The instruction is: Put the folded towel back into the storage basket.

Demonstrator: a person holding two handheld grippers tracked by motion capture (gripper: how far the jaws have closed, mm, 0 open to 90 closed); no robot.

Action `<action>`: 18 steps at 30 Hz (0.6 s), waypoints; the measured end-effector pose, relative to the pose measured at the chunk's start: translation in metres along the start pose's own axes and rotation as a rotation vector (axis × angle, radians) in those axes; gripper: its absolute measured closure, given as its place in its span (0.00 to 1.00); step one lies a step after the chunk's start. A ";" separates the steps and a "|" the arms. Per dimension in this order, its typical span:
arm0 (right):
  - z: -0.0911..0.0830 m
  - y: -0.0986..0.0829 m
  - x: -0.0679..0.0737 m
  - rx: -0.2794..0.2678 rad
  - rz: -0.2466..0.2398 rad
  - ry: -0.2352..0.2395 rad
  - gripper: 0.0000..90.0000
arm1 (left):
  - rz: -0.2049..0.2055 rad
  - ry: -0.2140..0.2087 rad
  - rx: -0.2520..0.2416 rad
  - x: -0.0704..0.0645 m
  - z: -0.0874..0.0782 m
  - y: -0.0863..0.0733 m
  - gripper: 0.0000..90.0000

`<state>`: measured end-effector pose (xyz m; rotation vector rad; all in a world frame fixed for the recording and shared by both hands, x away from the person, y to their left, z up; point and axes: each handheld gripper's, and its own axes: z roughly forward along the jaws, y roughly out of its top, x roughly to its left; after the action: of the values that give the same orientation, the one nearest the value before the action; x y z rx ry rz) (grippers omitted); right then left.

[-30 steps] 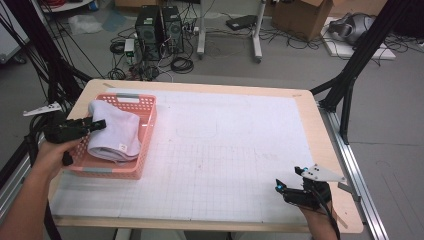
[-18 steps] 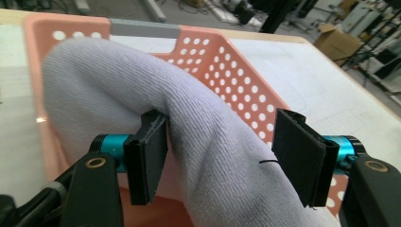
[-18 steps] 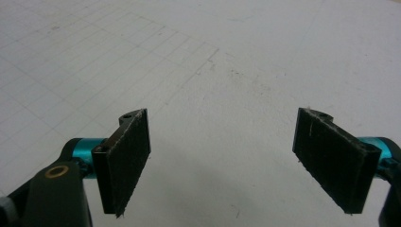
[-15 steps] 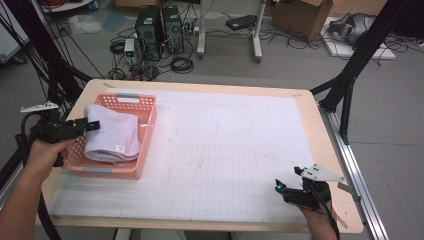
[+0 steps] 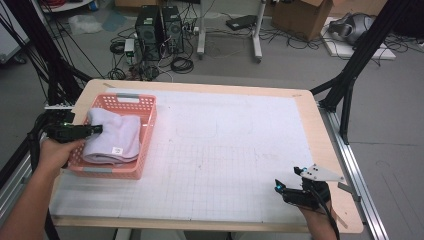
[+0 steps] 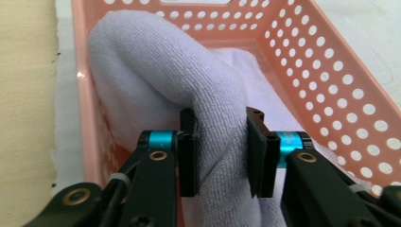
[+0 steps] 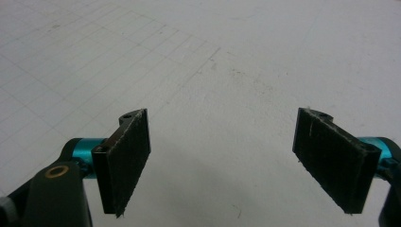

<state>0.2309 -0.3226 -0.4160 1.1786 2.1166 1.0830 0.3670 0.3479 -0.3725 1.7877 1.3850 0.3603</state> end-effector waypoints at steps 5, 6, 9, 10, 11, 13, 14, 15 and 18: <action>0.001 0.000 0.000 0.003 -0.002 -0.001 0.21 | 0.009 -0.109 -0.043 -0.004 0.006 0.001 0.81; 0.001 0.000 0.000 0.003 -0.002 -0.001 0.21 | 0.009 -0.109 -0.043 -0.004 0.006 0.001 0.81; 0.003 0.001 0.002 0.007 -0.002 0.003 0.21 | 0.016 -0.187 -0.079 -0.008 0.013 0.002 0.81; 0.003 0.001 0.002 0.006 -0.004 0.002 0.21 | 0.026 -0.214 -0.093 -0.010 0.014 0.003 0.81; 0.003 0.001 0.002 0.007 -0.005 0.002 0.21 | 0.042 -0.233 -0.111 -0.011 0.015 0.002 0.81; 0.003 0.001 0.002 0.007 -0.006 0.002 0.21 | 0.062 -0.202 -0.107 -0.012 0.016 0.003 0.81; 0.004 0.001 0.002 0.006 -0.007 0.002 0.21 | 0.064 -0.167 -0.087 -0.010 0.016 0.003 0.80; 0.004 0.001 0.002 0.007 -0.005 0.004 0.21 | 0.060 -0.142 -0.067 -0.008 0.016 0.002 0.80; 0.003 0.000 0.002 0.010 -0.002 0.004 0.21 | 0.057 -0.098 -0.043 -0.005 0.013 0.002 0.77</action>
<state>0.2325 -0.3199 -0.4178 1.1790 2.1282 1.0765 0.3753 0.3380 -0.3780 1.7887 1.2519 0.3257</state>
